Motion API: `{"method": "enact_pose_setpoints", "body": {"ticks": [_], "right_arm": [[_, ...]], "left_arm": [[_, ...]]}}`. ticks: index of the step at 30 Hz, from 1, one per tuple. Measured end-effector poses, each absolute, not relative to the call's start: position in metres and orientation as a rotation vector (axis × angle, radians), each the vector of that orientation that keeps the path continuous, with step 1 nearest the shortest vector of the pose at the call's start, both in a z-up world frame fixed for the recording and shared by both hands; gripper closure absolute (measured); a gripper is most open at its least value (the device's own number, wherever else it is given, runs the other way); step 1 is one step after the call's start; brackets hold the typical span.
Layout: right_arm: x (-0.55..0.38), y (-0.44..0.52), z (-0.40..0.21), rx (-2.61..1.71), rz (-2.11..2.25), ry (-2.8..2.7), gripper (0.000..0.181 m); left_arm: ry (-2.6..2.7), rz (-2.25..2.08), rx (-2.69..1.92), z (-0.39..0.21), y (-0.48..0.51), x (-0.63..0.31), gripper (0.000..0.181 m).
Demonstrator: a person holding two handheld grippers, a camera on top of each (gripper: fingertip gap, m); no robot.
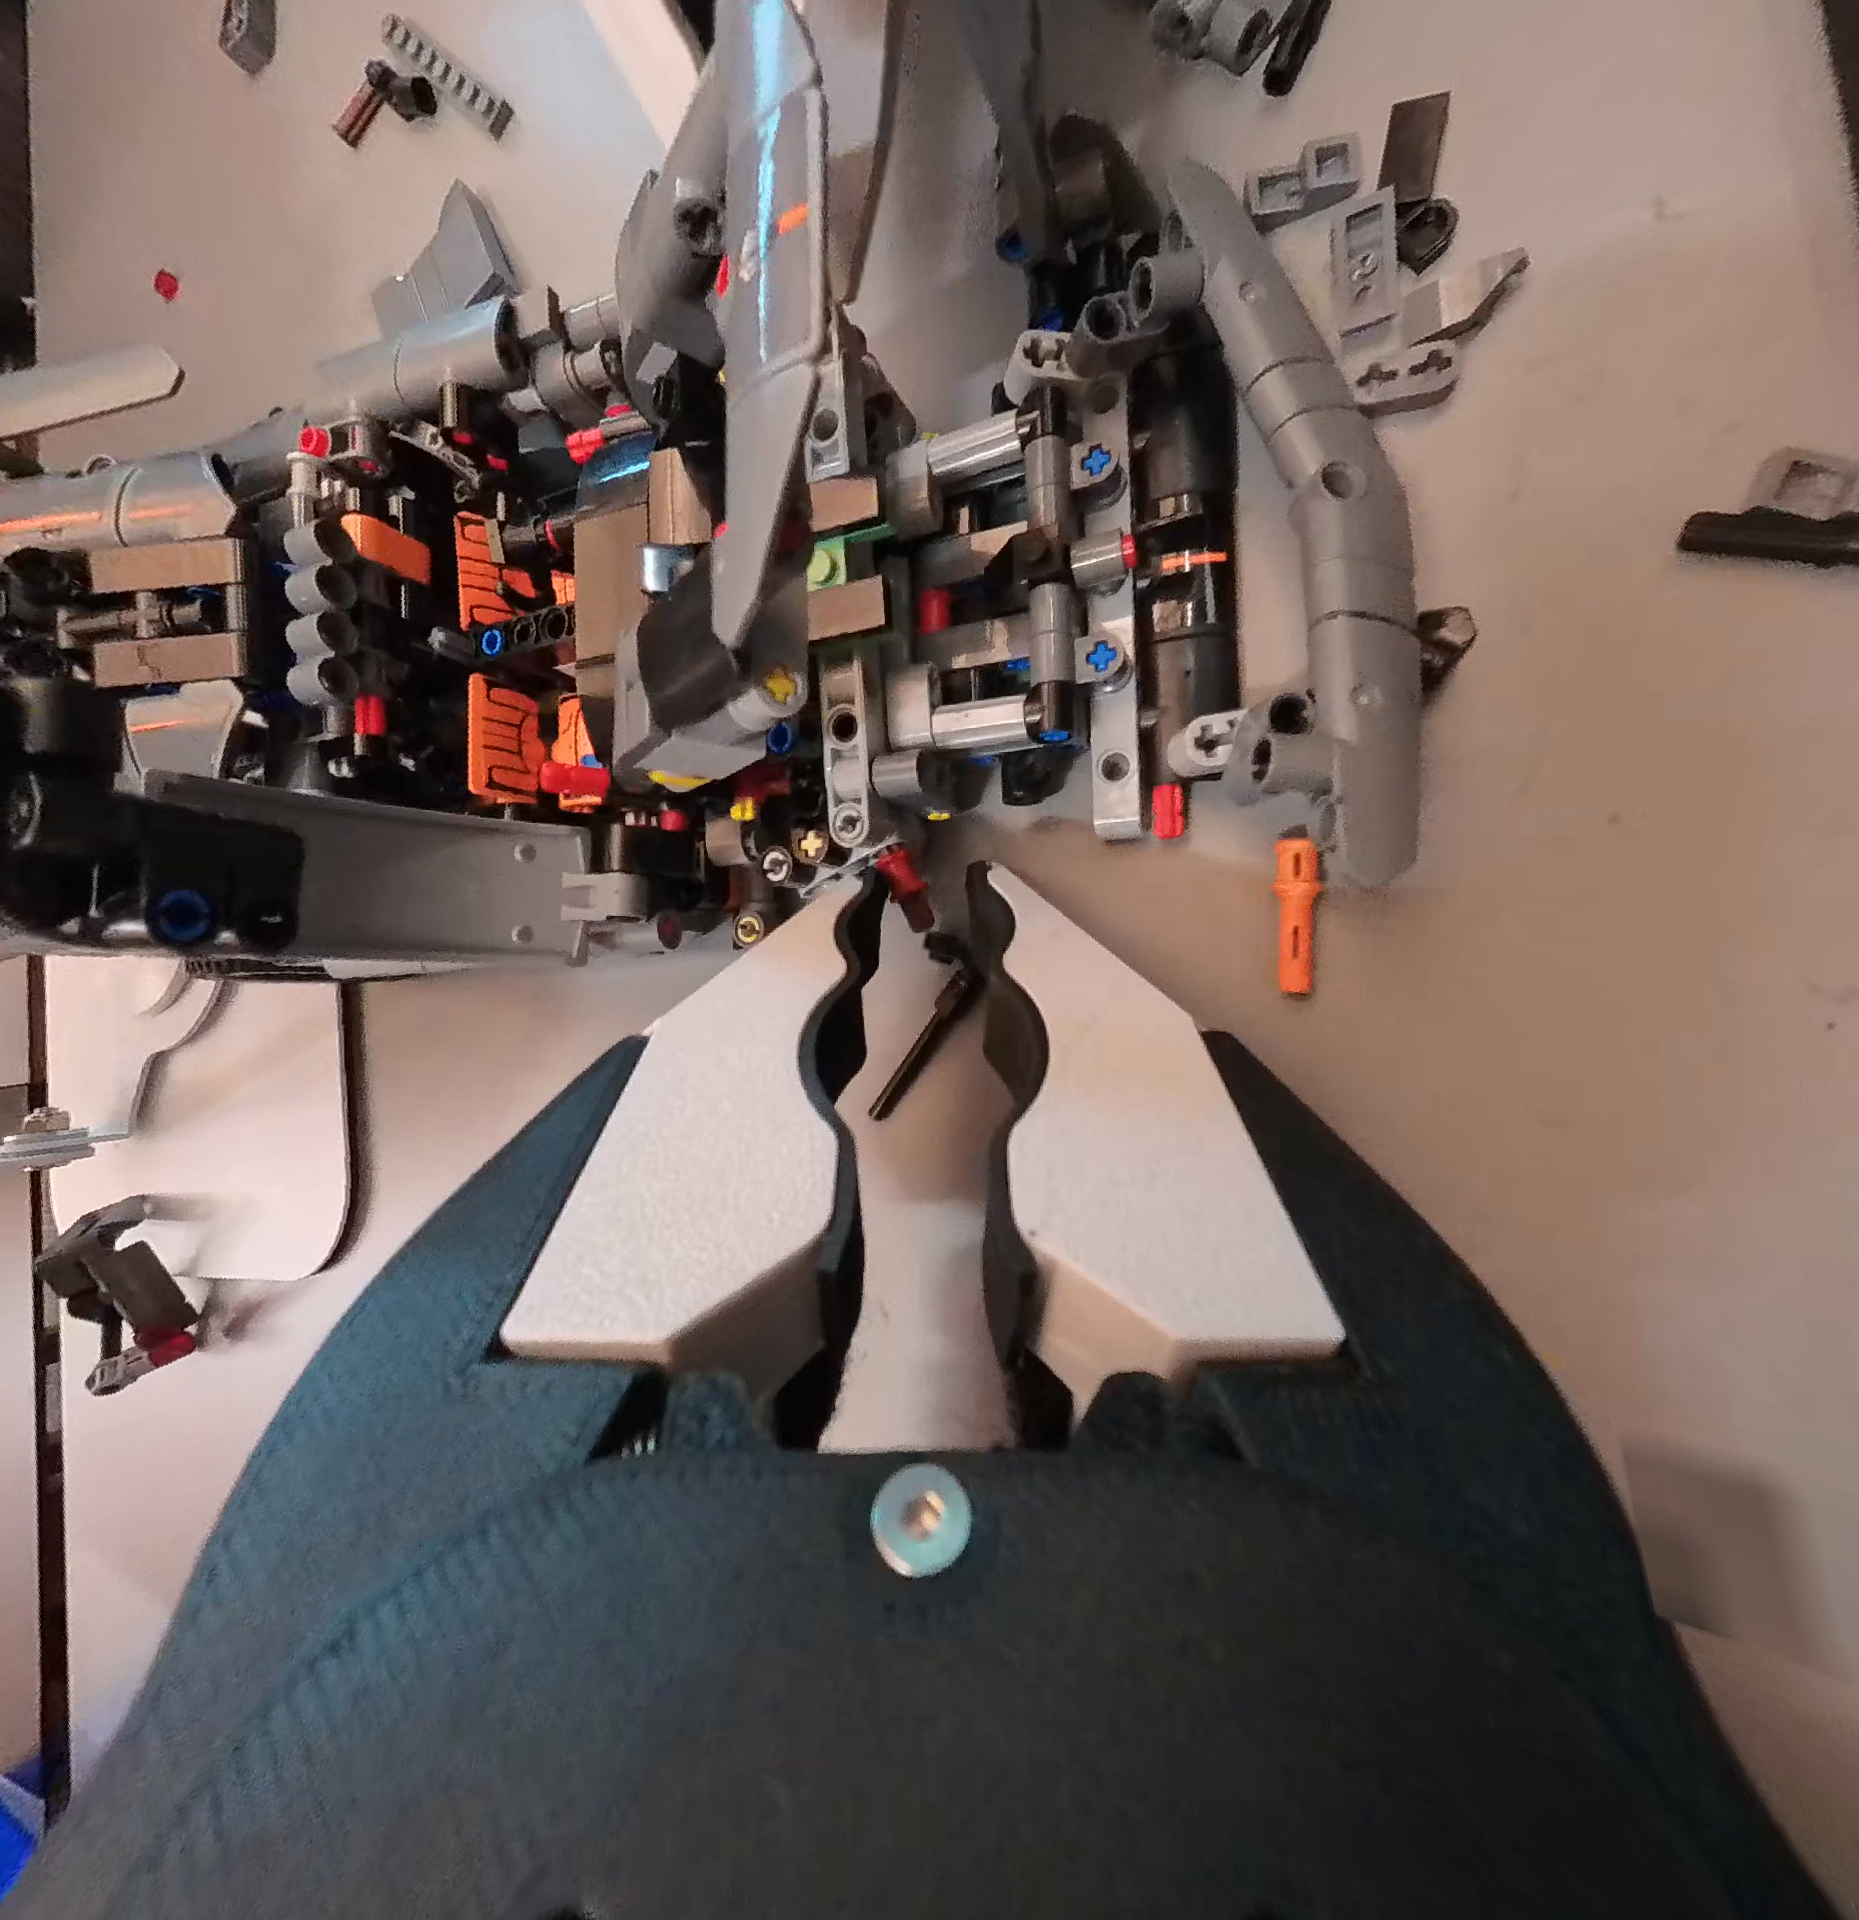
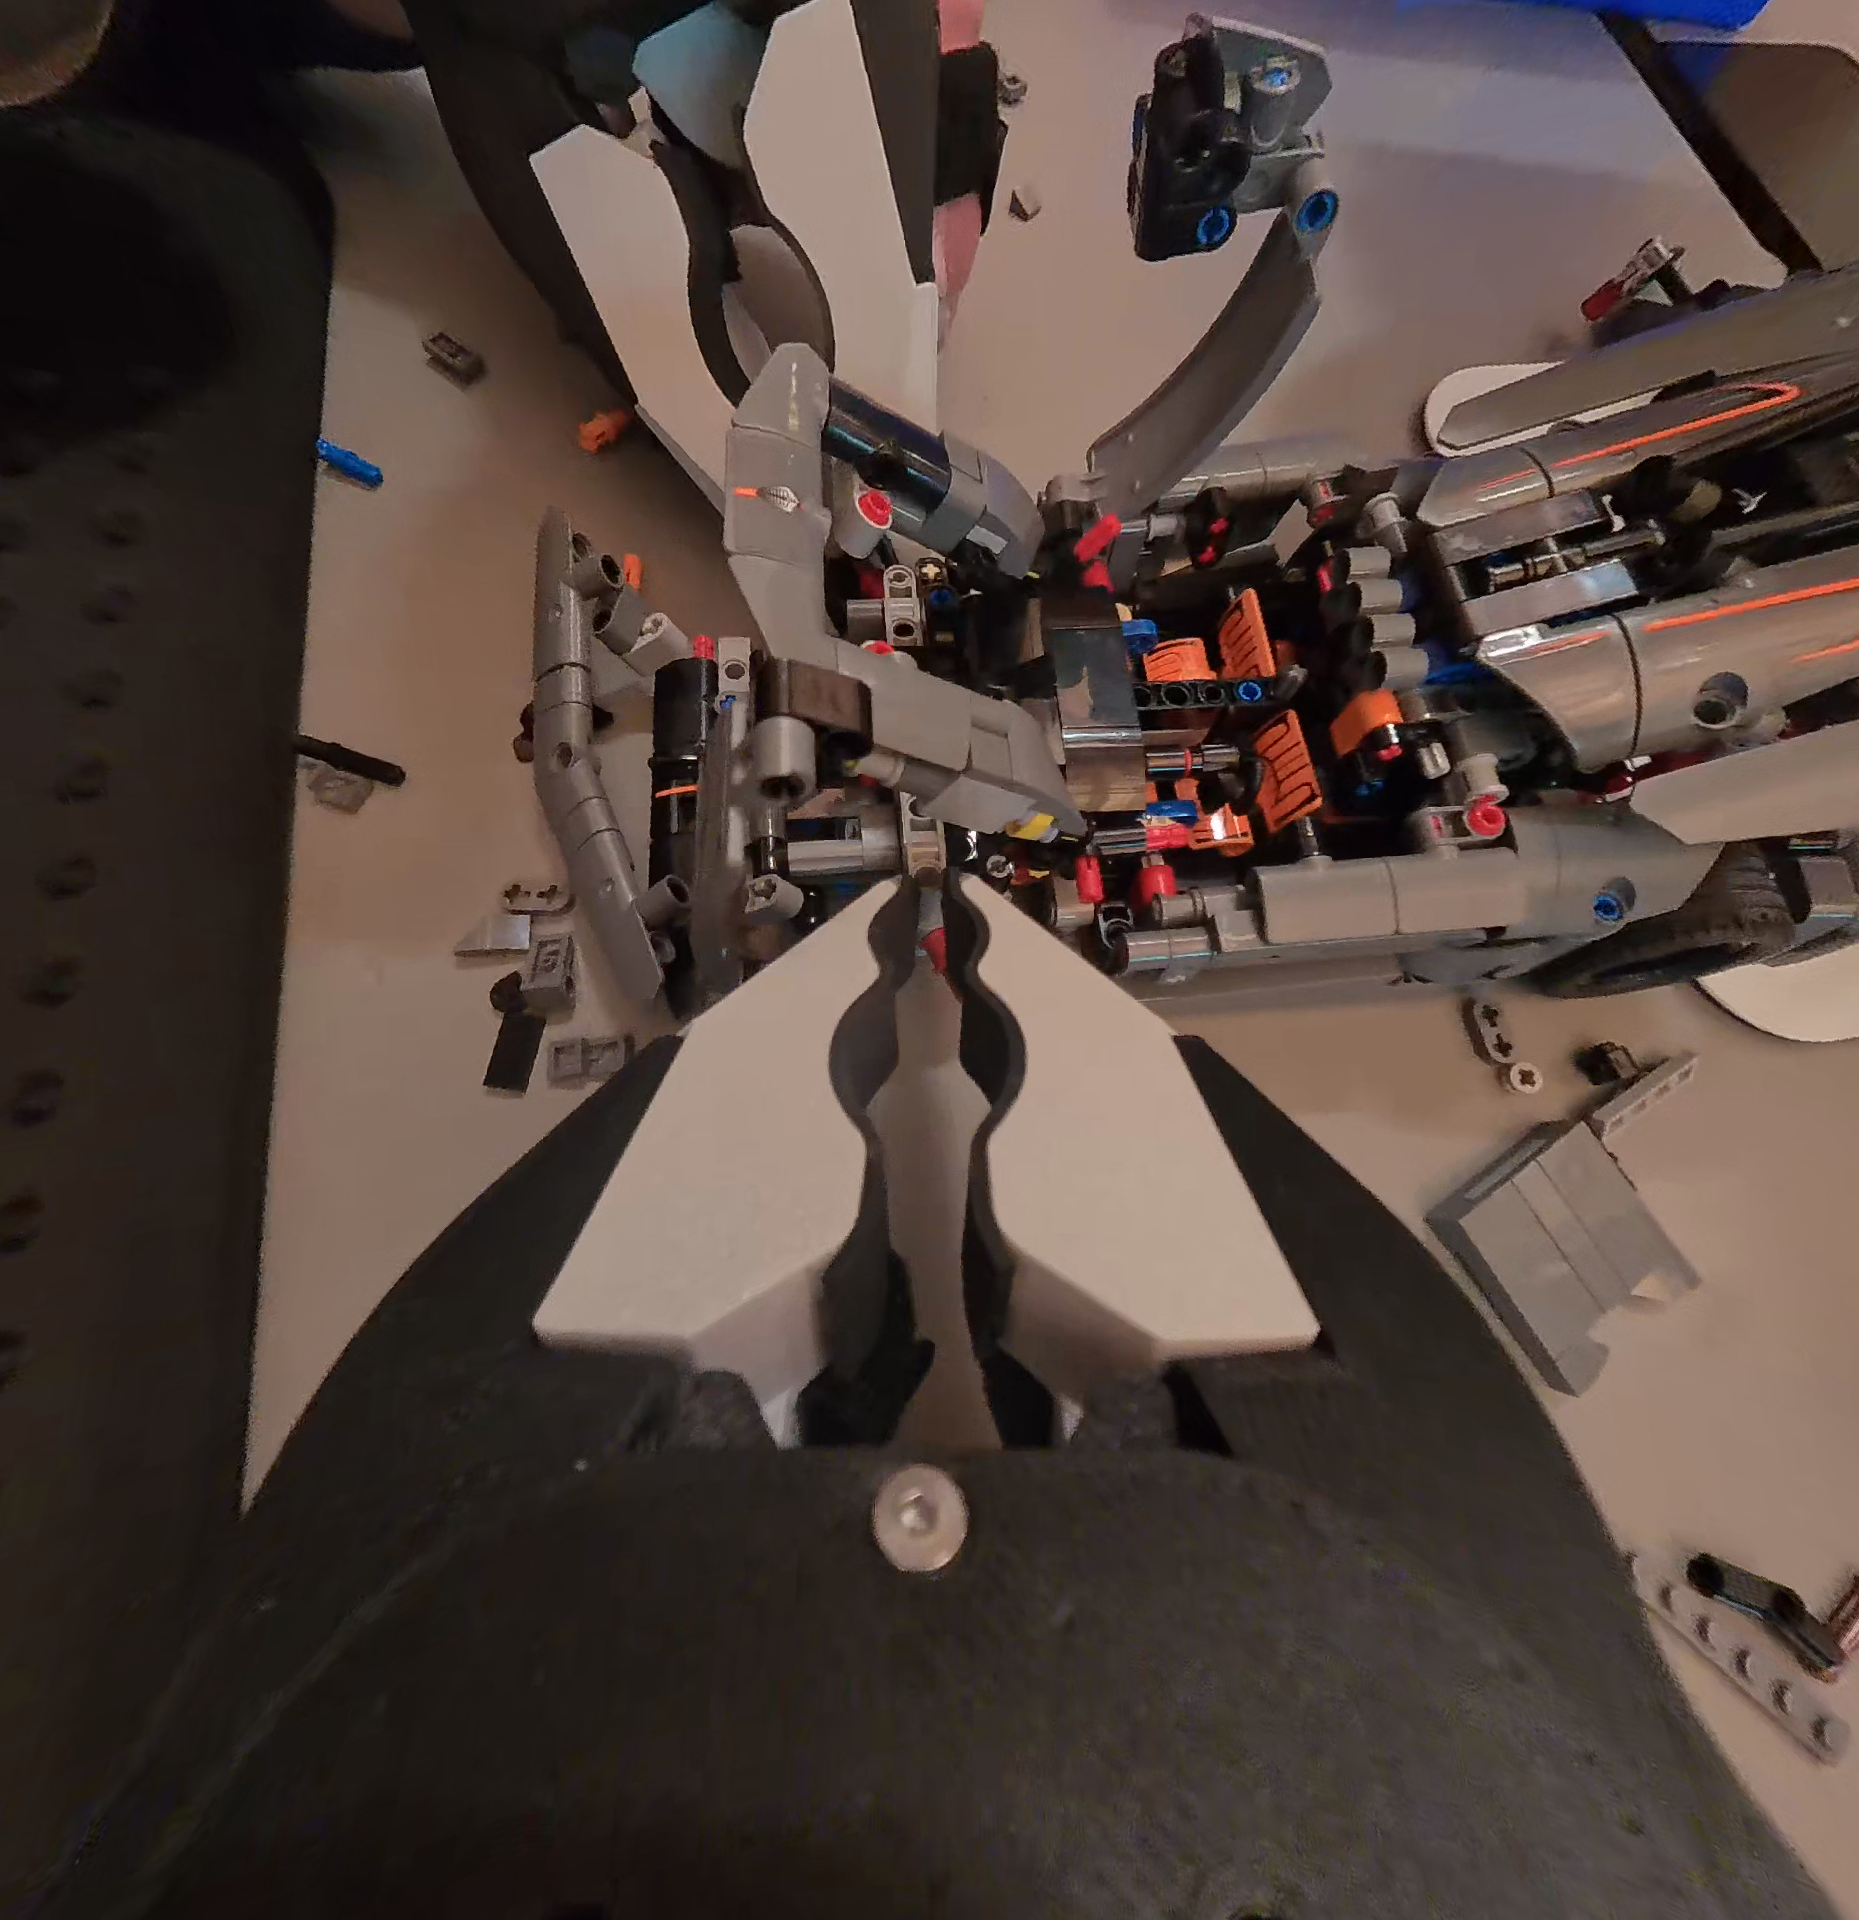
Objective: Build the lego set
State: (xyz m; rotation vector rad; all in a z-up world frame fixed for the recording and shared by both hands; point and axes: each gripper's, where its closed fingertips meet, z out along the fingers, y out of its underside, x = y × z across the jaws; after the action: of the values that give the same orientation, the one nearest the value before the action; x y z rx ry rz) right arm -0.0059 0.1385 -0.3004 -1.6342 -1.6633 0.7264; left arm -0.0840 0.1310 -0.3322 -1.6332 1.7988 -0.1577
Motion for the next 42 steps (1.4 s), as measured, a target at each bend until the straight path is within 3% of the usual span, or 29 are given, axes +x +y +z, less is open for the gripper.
{"method": "enact_pose_setpoints", "body": {"ticks": [11, 17, 26, 33, 42], "right_arm": [[-0.001, 0.136, -0.318, -1.706, 0.687, -1.719, 0.166], [0.000, 0.137, -0.319, -1.692, 0.644, -1.722, 0.177], [-0.004, 0.133, -0.321, -1.712, 0.645, -1.705, 0.174], [-0.016, 0.128, -0.323, -1.734, 0.572, -1.711, 0.174], [-0.052, 0.121, -0.323, -1.744, 0.581, -1.703, 0.175]], "left_arm": [[1.784, -0.146, -1.651, -0.324, 0.131, -0.092, 0.164], [1.722, -0.146, -1.614, -0.299, 0.130, -0.091, 0.165], [1.616, -0.189, -1.682, -0.249, 0.068, -0.093, 0.153], [1.786, 0.076, -1.793, -0.293, 0.050, -0.088, 0.137], [1.774, 0.203, -1.881, -0.294, 0.066, -0.114, 0.148]]}}
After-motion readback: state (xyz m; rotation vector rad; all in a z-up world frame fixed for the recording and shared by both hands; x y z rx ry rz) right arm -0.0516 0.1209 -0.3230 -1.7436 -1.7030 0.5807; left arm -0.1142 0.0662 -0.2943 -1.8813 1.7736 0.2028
